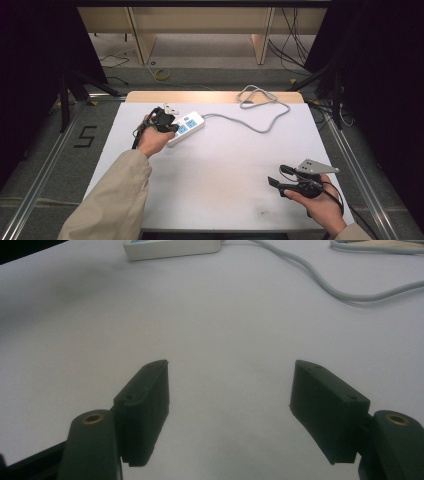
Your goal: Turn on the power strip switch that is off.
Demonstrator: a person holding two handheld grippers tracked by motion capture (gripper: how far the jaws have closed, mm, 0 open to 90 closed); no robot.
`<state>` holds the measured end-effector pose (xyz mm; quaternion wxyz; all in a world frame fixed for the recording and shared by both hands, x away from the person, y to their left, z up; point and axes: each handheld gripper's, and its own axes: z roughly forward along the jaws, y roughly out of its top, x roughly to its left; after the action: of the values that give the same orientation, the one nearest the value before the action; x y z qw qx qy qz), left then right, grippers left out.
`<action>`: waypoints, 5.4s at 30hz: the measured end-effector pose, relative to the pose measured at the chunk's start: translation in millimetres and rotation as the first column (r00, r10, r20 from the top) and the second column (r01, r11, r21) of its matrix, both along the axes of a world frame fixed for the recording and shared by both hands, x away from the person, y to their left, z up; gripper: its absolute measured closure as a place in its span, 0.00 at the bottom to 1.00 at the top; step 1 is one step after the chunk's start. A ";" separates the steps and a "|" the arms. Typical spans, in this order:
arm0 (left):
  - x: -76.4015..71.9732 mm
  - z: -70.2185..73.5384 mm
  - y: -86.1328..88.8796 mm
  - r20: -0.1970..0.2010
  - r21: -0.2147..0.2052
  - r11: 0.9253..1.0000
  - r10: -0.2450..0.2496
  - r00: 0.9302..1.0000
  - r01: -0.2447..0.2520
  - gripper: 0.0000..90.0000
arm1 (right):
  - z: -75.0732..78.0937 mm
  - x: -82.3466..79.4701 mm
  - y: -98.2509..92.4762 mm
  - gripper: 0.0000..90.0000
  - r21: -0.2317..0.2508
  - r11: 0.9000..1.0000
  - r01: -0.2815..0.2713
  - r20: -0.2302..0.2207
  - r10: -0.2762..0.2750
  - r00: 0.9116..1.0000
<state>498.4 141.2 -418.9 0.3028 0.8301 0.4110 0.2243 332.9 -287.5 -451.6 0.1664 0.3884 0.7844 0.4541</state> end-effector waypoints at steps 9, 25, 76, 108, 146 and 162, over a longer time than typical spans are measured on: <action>9.7 -2.0 -2.4 0.003 0.020 1.000 -0.018 1.000 0.018 1.00 | -0.7 -1.2 0.4 0.36 -0.002 1.000 0.000 -0.003 0.000 1.000; 30.0 -2.4 -6.3 -0.004 0.033 0.999 -0.008 1.000 0.008 1.00 | -2.4 -1.9 0.5 0.36 -0.002 1.000 -0.002 -0.011 0.002 1.000; 62.5 5.1 -29.3 0.003 0.077 0.997 -0.022 1.000 0.022 1.00 | -2.8 -3.2 -1.2 0.35 0.002 1.000 -0.005 -0.011 0.005 1.000; 73.2 12.7 -37.8 0.011 0.080 0.996 -0.030 0.999 0.029 1.00 | -3.6 -2.8 -1.0 0.35 0.004 1.000 -0.007 -0.019 0.007 1.000; 87.8 11.3 -40.0 0.001 0.105 0.994 -0.010 1.000 0.010 1.00 | -2.9 -2.5 -1.8 0.34 0.007 1.000 -0.005 -0.014 0.005 1.000; 92.5 4.5 -41.7 -0.009 0.106 0.994 -0.010 1.000 0.011 1.00 | -2.8 -2.5 -2.4 0.34 0.005 1.000 -0.005 -0.015 0.005 1.000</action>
<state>591.0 99.5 -414.4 0.2579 0.8481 0.3953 0.2408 330.4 -289.9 -454.4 0.1584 0.3901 0.7854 0.4538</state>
